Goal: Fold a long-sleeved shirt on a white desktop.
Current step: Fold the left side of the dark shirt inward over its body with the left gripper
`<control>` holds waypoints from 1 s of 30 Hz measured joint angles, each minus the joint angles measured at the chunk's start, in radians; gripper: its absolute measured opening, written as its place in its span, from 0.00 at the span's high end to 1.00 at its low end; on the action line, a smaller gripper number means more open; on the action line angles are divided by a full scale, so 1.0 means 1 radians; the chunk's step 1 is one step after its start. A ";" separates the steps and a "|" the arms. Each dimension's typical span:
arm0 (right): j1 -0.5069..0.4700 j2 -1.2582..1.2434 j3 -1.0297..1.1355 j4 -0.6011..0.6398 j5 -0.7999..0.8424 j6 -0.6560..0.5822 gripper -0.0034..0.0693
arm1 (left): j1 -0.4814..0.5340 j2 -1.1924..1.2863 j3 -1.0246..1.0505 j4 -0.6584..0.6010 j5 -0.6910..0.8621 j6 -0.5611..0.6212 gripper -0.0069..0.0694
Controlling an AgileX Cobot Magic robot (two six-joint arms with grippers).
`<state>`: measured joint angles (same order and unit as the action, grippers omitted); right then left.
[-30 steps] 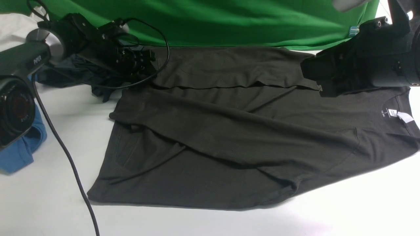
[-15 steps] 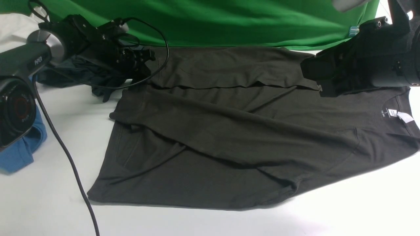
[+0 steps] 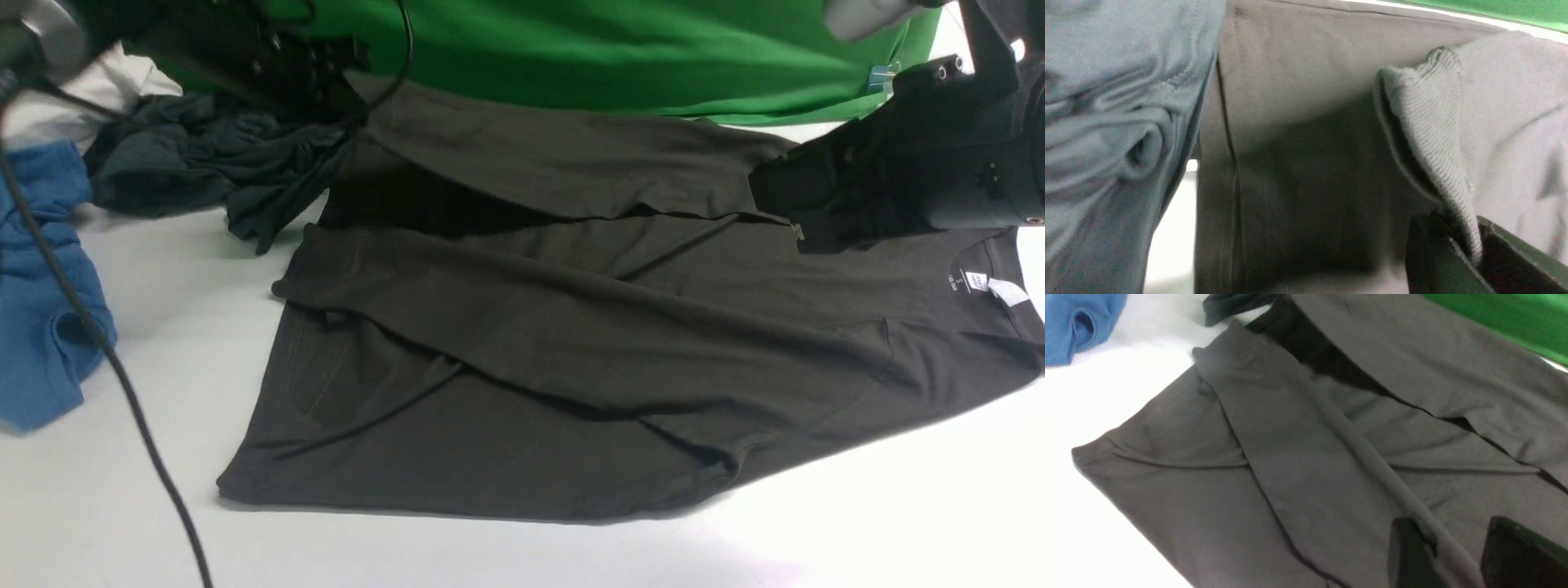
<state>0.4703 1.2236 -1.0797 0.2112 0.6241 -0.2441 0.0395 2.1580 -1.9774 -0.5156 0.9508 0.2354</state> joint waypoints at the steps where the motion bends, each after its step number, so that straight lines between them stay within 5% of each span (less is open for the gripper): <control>1: 0.000 0.000 0.000 0.000 0.003 0.001 0.62 | 0.000 -0.004 0.000 0.009 0.005 -0.003 0.84; 11: 0.000 -0.050 -0.039 0.000 0.113 0.034 0.62 | 0.000 -0.113 0.026 0.152 0.251 -0.069 0.84; 22: 0.000 -0.051 -0.039 0.000 0.168 0.049 0.62 | 0.000 -0.110 0.277 0.161 0.208 -0.085 0.84; 26: 0.000 -0.051 -0.039 0.000 0.168 0.049 0.62 | 0.000 -0.109 0.297 0.231 0.208 -0.086 0.80; 30: 0.000 -0.051 -0.039 -0.028 0.168 0.049 0.58 | 0.000 -0.118 0.292 0.333 0.255 -0.089 0.62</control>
<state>0.4703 1.1731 -1.1191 0.1834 0.7921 -0.1951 0.0395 2.0396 -1.6852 -0.1826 1.2059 0.1467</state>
